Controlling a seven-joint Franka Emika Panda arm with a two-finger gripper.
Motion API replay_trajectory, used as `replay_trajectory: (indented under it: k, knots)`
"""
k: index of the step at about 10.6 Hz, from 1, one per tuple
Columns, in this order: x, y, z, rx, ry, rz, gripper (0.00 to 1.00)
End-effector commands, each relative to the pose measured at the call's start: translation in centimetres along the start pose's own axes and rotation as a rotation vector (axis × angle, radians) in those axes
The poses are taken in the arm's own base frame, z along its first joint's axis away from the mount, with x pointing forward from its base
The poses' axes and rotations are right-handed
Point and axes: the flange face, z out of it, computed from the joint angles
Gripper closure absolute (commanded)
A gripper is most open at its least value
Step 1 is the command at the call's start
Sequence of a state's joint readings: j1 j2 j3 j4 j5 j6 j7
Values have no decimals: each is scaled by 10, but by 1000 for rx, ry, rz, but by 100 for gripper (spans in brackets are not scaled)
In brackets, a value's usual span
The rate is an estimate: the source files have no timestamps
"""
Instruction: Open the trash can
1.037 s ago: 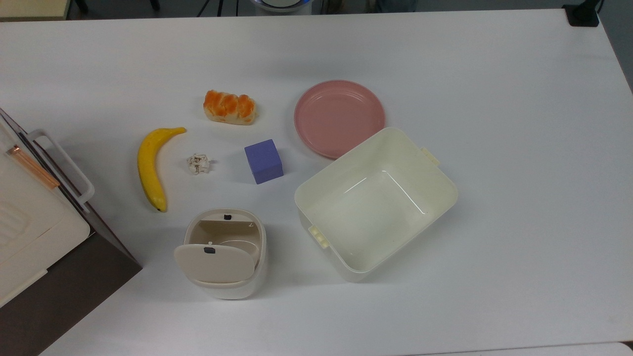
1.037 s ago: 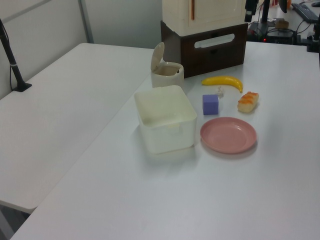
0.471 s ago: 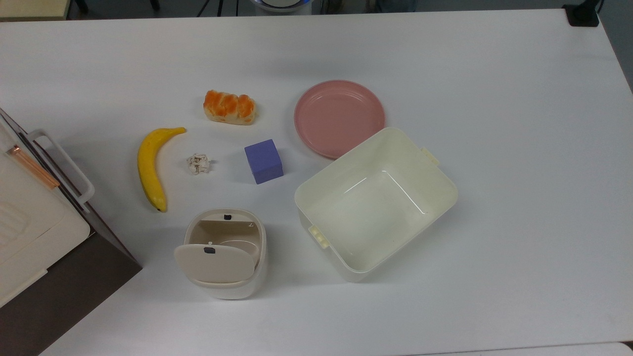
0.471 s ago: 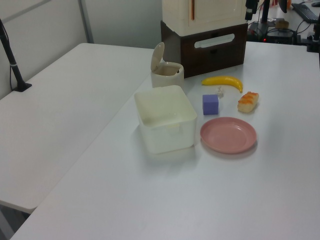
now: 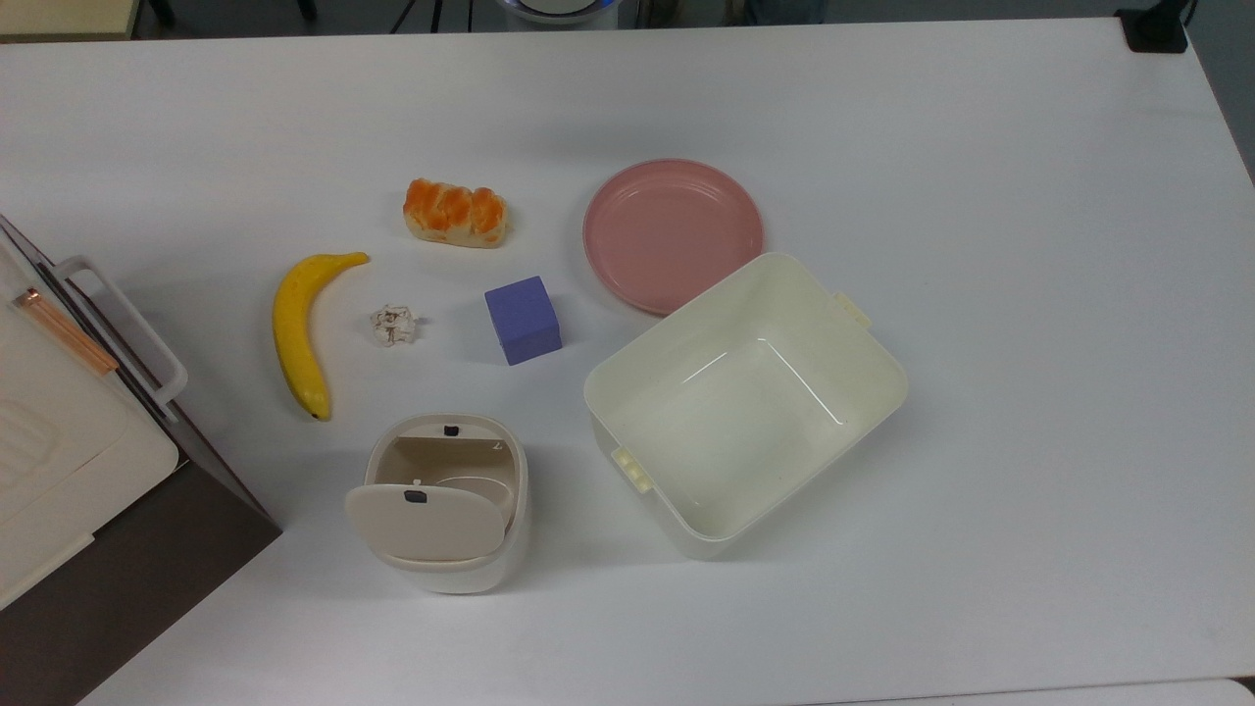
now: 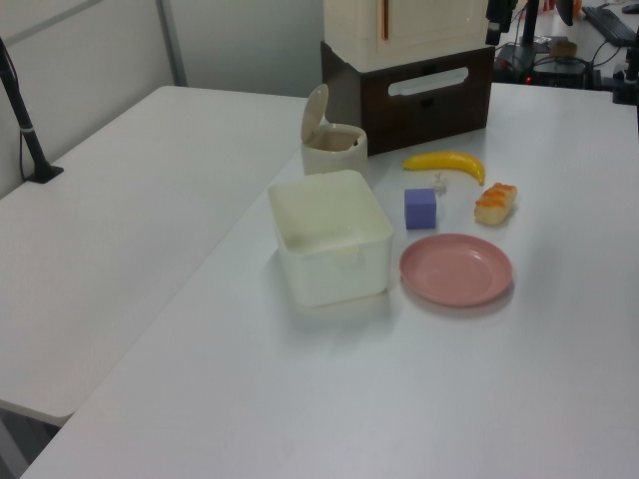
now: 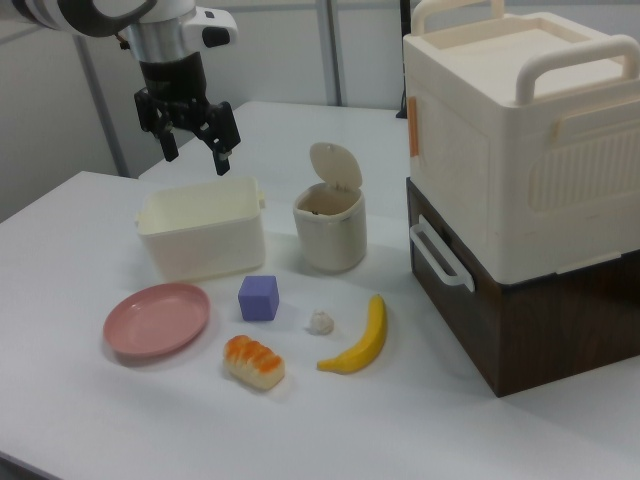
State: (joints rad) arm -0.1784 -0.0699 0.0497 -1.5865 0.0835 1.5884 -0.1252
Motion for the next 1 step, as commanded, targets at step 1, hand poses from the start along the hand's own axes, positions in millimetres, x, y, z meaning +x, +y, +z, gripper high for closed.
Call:
replay_trajectory:
  k: [1]
  knots:
    - [1,-4,7,20,35,19,0]
